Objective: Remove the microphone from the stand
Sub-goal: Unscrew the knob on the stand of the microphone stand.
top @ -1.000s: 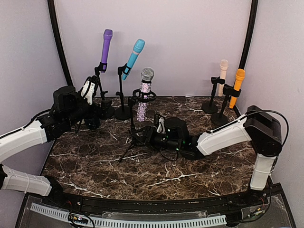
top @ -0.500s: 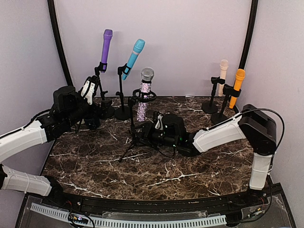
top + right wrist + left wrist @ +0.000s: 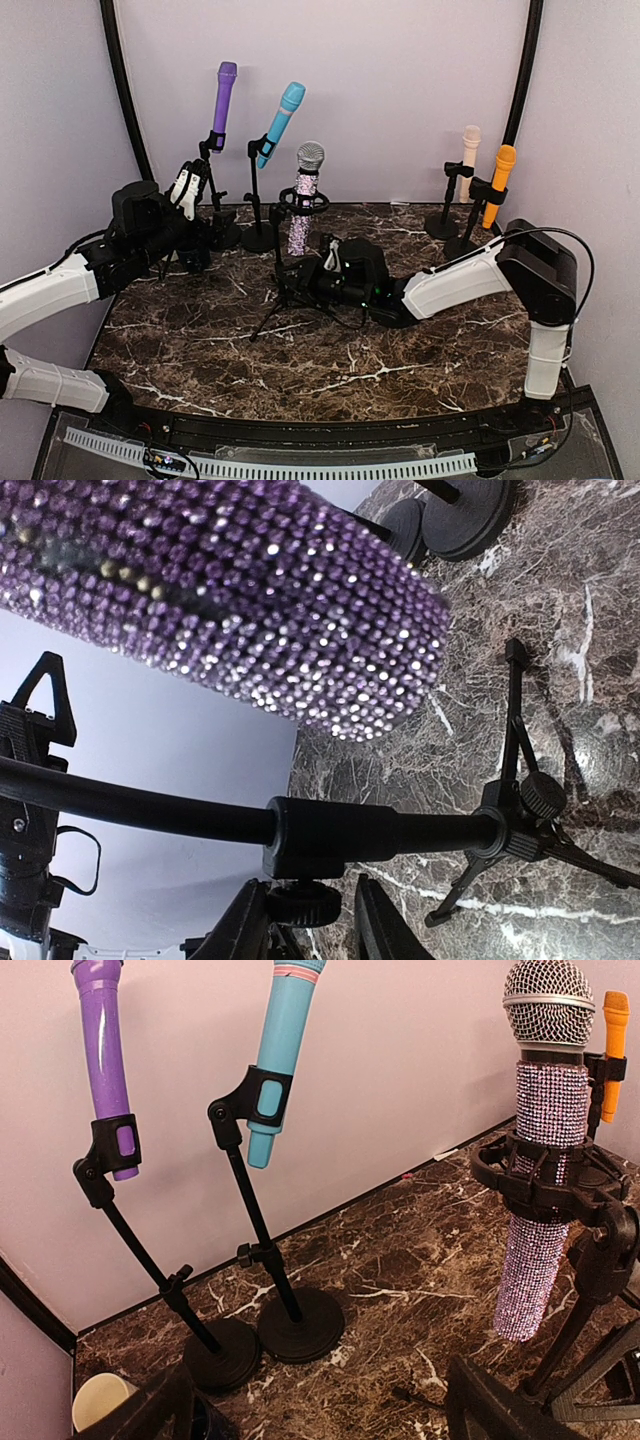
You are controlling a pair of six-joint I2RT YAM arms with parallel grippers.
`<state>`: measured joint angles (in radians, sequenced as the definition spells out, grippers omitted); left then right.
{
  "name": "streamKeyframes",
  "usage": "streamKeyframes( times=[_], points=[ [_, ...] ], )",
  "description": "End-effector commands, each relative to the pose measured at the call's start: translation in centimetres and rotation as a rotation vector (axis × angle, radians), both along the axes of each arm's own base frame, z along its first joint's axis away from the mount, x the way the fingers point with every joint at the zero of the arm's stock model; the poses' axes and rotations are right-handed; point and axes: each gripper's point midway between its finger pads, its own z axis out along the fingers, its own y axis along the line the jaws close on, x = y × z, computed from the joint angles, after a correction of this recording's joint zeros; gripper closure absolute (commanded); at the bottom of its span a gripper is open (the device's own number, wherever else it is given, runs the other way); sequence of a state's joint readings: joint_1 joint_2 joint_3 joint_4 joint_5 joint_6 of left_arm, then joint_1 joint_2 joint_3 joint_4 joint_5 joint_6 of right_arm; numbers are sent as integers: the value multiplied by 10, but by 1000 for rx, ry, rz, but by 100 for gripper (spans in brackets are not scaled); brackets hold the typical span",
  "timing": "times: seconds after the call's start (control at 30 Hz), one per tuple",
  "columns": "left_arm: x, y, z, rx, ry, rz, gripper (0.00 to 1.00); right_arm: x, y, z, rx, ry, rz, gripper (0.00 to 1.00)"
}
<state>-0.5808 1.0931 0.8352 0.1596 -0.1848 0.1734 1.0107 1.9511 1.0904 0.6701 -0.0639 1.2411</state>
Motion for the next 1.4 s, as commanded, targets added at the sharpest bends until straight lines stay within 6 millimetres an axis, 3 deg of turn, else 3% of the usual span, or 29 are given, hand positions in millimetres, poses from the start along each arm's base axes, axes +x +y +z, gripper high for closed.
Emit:
streamKeyframes(
  times=[0.0,0.43,0.9,1.37],
  points=[
    [-5,3,10,-8,-36,2,11,9,5,11,37,-23,-5,72],
    [-5,4,12,-6,-42,7,11,13,0,10,-35,-59,-27,100],
    [-5,5,13,-5,-45,9,11,24,-16,13,-360,-236,-123,100],
    [-6,5,13,-5,-47,9,11,14,3,15,-636,-404,-114,100]
  ],
)
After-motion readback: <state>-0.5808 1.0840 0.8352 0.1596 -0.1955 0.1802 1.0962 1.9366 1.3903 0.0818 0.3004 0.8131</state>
